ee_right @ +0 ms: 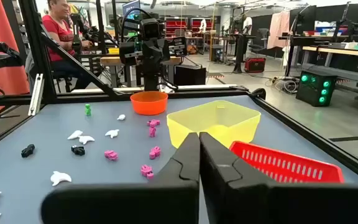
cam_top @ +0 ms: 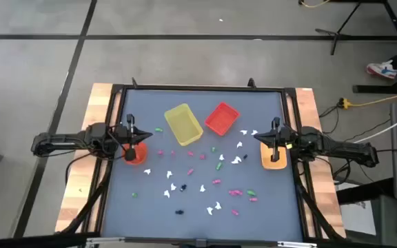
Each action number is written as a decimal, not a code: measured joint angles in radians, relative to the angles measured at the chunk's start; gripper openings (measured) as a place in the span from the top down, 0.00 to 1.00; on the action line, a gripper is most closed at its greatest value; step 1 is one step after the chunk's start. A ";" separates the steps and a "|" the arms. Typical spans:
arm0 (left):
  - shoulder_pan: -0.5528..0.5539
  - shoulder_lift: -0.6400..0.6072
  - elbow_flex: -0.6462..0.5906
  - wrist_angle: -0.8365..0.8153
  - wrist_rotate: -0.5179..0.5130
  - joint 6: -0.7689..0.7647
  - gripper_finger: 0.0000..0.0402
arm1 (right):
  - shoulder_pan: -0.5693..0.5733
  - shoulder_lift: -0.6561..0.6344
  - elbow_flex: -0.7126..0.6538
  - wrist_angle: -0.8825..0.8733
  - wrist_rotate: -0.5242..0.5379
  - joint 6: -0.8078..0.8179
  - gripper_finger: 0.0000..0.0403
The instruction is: Sort Halloween decoration
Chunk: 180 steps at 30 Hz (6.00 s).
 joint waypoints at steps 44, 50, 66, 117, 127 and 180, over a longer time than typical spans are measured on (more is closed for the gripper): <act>0.000 0.000 0.000 0.000 0.000 0.000 1.00 | 0.000 0.000 0.000 0.000 0.000 0.000 1.00; 0.000 0.000 0.000 0.000 0.000 0.000 1.00 | 0.000 0.000 0.000 0.004 0.001 0.000 1.00; 0.000 0.000 0.000 0.000 -0.003 0.000 1.00 | 0.000 0.000 0.000 0.070 0.021 0.071 0.99; 0.000 0.000 0.000 0.011 -0.072 -0.131 1.00 | 0.001 0.885 0.510 -0.329 -0.288 -0.070 0.50; 0.000 0.000 0.000 0.011 -0.072 -0.131 1.00 | 0.001 1.041 0.509 -0.384 -0.289 -0.194 0.50; 0.000 0.001 0.000 0.011 -0.072 -0.131 1.00 | 0.001 1.245 0.508 -0.413 -0.192 -0.347 0.69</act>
